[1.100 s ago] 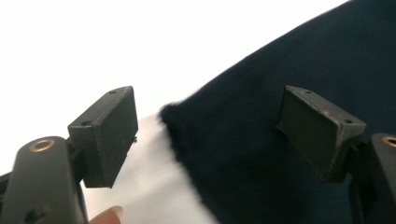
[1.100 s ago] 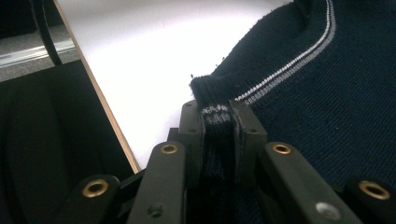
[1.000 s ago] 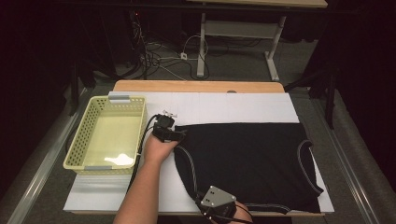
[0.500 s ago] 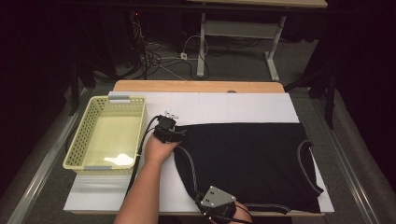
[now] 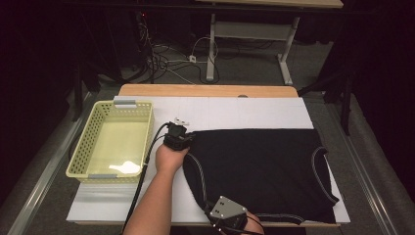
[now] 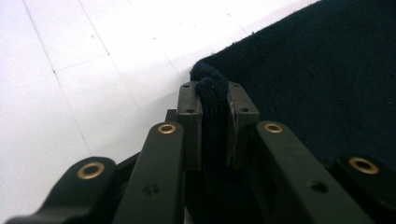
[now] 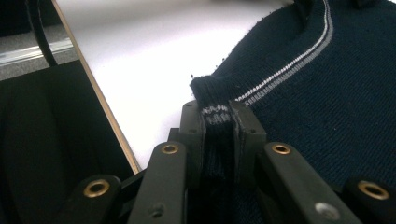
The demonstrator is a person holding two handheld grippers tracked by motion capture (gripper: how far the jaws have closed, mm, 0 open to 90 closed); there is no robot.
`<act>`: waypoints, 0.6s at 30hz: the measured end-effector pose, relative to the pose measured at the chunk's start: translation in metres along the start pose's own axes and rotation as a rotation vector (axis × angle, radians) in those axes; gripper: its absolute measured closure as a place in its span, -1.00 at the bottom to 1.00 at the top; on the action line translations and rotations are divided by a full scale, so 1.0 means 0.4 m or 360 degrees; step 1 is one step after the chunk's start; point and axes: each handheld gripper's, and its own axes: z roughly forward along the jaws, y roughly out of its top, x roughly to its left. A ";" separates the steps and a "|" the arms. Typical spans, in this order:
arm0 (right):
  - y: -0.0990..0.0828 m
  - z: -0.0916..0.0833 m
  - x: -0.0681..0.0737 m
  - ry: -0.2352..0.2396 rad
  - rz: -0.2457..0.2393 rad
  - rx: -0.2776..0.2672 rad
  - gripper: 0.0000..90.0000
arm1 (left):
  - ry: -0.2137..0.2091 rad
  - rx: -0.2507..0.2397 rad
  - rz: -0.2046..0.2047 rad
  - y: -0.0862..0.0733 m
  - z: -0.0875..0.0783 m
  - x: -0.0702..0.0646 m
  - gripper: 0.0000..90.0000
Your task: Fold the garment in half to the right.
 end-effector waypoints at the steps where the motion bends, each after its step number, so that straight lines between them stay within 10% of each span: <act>1: 0.001 -0.001 -0.001 0.0003 -0.0005 -0.0001 0.77 | 0.0000 -0.0009 0.0004 0.002 -0.002 -0.004 0.73; 18: 0.073 -0.087 0.006 -0.0028 0.0004 -0.0254 0.79 | 0.0074 -0.0152 -0.0050 0.068 -0.119 -0.025 0.74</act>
